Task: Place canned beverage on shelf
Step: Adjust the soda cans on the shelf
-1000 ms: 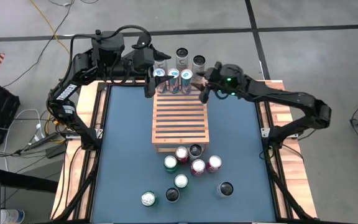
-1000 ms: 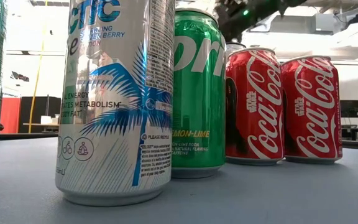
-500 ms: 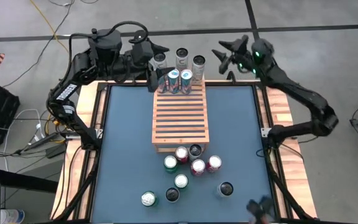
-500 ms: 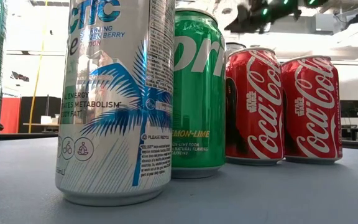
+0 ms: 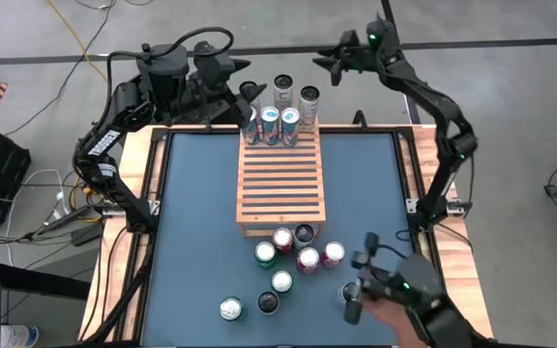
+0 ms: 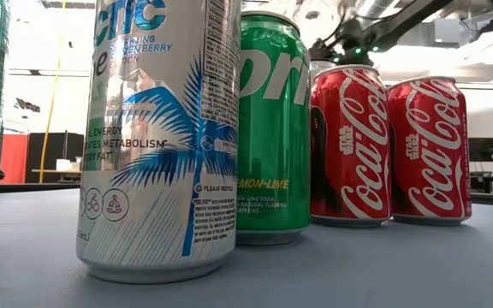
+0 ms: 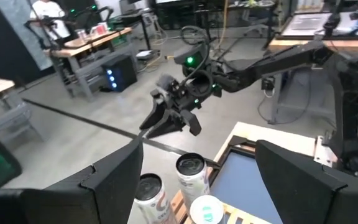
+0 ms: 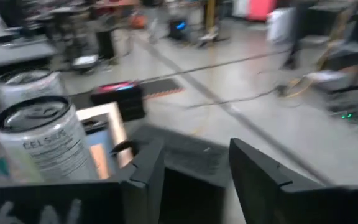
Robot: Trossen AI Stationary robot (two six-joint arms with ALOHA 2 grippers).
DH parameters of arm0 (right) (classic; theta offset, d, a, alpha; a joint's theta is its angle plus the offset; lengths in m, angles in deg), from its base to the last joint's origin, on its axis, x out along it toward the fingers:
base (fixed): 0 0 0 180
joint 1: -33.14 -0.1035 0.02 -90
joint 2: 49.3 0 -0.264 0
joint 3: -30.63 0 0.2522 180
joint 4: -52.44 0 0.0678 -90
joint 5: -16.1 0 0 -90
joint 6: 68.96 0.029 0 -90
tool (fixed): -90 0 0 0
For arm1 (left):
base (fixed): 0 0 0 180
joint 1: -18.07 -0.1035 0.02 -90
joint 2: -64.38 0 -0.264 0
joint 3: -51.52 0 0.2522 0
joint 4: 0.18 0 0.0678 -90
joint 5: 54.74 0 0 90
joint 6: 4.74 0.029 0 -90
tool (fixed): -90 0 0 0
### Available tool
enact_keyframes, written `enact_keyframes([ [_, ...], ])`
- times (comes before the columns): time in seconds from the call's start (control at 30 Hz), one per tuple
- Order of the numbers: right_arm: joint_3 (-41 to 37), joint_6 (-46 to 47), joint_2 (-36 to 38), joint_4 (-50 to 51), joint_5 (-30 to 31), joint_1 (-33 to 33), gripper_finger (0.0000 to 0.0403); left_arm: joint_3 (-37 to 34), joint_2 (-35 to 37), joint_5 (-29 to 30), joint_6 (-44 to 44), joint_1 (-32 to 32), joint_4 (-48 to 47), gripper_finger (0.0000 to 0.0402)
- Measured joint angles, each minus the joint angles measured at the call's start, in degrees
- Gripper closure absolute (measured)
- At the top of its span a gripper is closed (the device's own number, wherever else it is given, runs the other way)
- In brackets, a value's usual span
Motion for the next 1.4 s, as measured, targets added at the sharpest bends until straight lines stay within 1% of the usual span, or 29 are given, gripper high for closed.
enact_keyframes([
  [0.07, 3.2, -0.5, -3.0, 3.3, -3.6, -0.1, 0.0255, 0.0, 0.0, 0.7, -0.6, 0.0, 0.0, 0.0104],
  [0.2, 7.3, -2.2, -6.0, 6.2, -6.0, -0.7, 0.0296, 0.0, 0.0, 1.6, -0.8, 0.0, 0.0, 0.0104],
  [0.3, 7.6, -2.4, -6.5, 5.8, -6.4, -0.8, 0.0325, 0.0, 0.0, 1.6, -0.8, 0.0, 0.0, 0.0104],
  [0.4, 7.6, -2.4, -6.8, 6.0, -8.6, -1.2, 0.0351, 0.0, 0.0, 1.7, -0.8, 0.0, 0.0, 0.0104],
  [0.6, 7.6, -3.8, -6.8, 5.3, -9.0, -3.9, 0.0398, 0.0, 0.0, 1.7, -0.7, -0.2, -0.1, 0.0104],
  [0.7, 7.6, -4.1, -6.7, 5.0, -8.6, -5.3, 0.0398, 0.0, 0.0, 1.7, -0.5, -0.2, -0.1, 0.0104],
  [0.83, 7.6, -5.5, -6.7, 4.9, -6.2, -6.5, 0.0401, 0.0, 0.0, 1.4, -0.8, -0.2, -0.5, 0.0104],
  [1.0, 7.6, -5.6, -6.7, 4.6, -6.0, -6.8, 0.0402, 0.0, 0.0, 1.3, -1.3, -0.2, -0.6, 0.0104],
  [1.1, 7.5, -5.4, -5.7, 4.6, -5.9, -5.4, 0.0402, 0.0, 0.0, 1.3, -1.2, -0.2, -0.9, 0.0104],
  [1.2, 7.5, -4.8, -3.0, 5.6, -4.9, -2.9, 0.0402, 0.0, 0.0, 1.3, -0.8, -0.2, -0.9, 0.0104],
  [1.27, 7.5, -5.3, -0.3, 10.9, -5.0, -1.0, 0.0403, 0.0, 0.0, 1.2, -0.9, -0.2, -0.9, 0.0104],
  [1.4, 7.5, -12.4, 6.3, 29.1, -5.3, -0.1, 0.0403, 0.0, 0.0, 1.2, -0.7, -0.2, -0.9, 0.0104],
])
